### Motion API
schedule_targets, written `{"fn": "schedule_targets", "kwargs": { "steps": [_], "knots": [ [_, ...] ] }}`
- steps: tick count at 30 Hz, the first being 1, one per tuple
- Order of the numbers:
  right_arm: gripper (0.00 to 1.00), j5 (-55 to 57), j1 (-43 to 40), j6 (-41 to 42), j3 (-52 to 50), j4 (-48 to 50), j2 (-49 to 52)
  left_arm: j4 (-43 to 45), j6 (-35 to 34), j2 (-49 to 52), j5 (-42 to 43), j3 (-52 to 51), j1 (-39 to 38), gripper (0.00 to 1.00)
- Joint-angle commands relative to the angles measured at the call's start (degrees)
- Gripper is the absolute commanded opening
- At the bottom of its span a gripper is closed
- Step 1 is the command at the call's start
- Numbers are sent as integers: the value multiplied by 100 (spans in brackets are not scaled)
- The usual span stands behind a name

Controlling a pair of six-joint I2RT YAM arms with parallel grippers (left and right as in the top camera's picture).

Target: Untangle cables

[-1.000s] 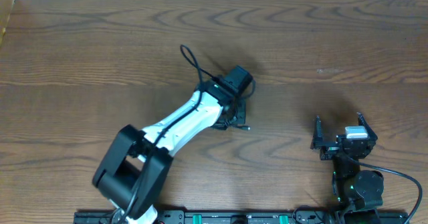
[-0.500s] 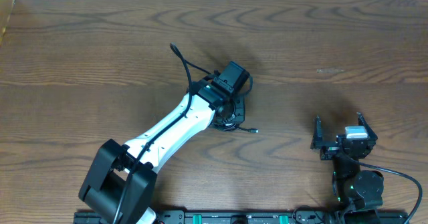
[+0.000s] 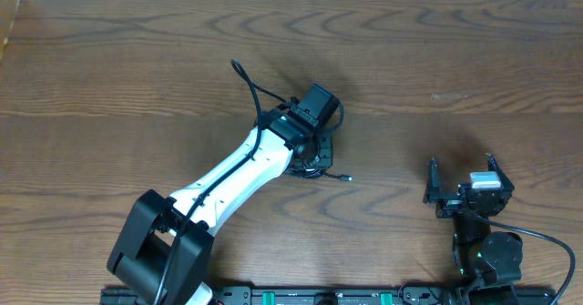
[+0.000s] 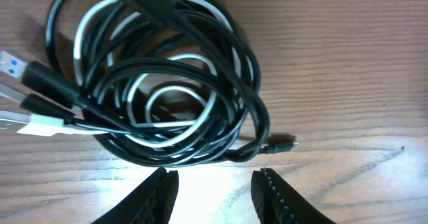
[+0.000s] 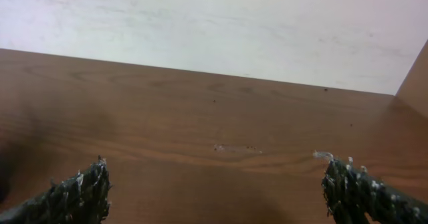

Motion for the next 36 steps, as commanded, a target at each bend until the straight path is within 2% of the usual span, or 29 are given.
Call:
{"fn": "schedule_targets", "kwargs": {
  "steps": [1,8,36],
  "knots": [
    [99,-11,-28,4,-7,-26,-37,-42,7,-35,-363,-35,-2,43],
    [99,-9,-28,4,-7,-24,-37,-142,9,-33,-404,-35,-2,50],
    [99,-11,-28,4,-7,-26,-37,-203,13,2,-426,-37,-2,50]
  ]
}}
